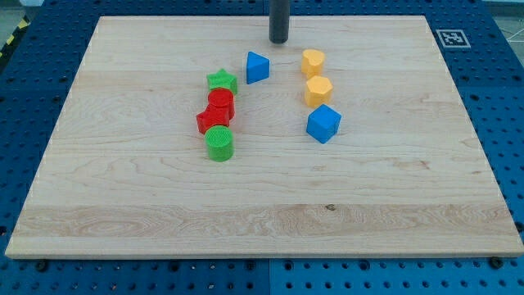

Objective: Point your arm at the yellow heart

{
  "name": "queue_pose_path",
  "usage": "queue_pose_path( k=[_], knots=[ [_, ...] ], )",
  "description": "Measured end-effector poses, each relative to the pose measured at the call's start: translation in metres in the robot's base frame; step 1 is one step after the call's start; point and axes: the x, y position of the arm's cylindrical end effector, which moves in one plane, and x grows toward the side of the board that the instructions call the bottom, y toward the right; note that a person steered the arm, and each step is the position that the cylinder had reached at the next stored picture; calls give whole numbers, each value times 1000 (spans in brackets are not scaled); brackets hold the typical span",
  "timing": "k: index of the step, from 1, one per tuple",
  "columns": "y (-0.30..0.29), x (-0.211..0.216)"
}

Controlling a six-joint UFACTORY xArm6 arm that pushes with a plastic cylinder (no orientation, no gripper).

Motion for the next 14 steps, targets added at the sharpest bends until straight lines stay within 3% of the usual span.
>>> queue_pose_path(
  k=[14],
  knots=[
    [-31,-25]
  ],
)
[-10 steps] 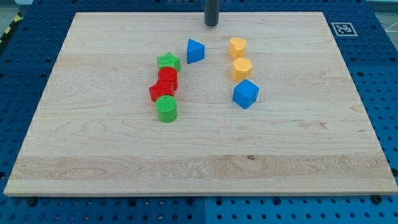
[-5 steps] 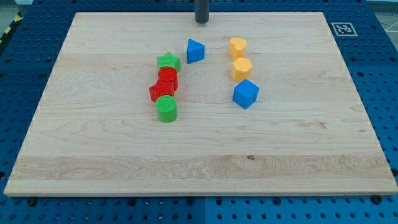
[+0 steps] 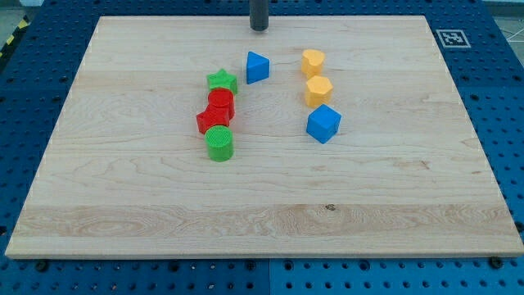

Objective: Point your arm at the yellow heart

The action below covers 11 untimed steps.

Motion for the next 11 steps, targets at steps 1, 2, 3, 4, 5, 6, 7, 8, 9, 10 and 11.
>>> queue_pose_path(
  k=[1,2,3,4,5,6,7,8,9,10,11],
  knots=[
    [4,0],
    [11,0],
    [12,0],
    [13,0],
    [28,0],
    [59,0],
    [66,5],
    [66,13],
    [66,24],
    [66,48],
    [66,61]
  ],
)
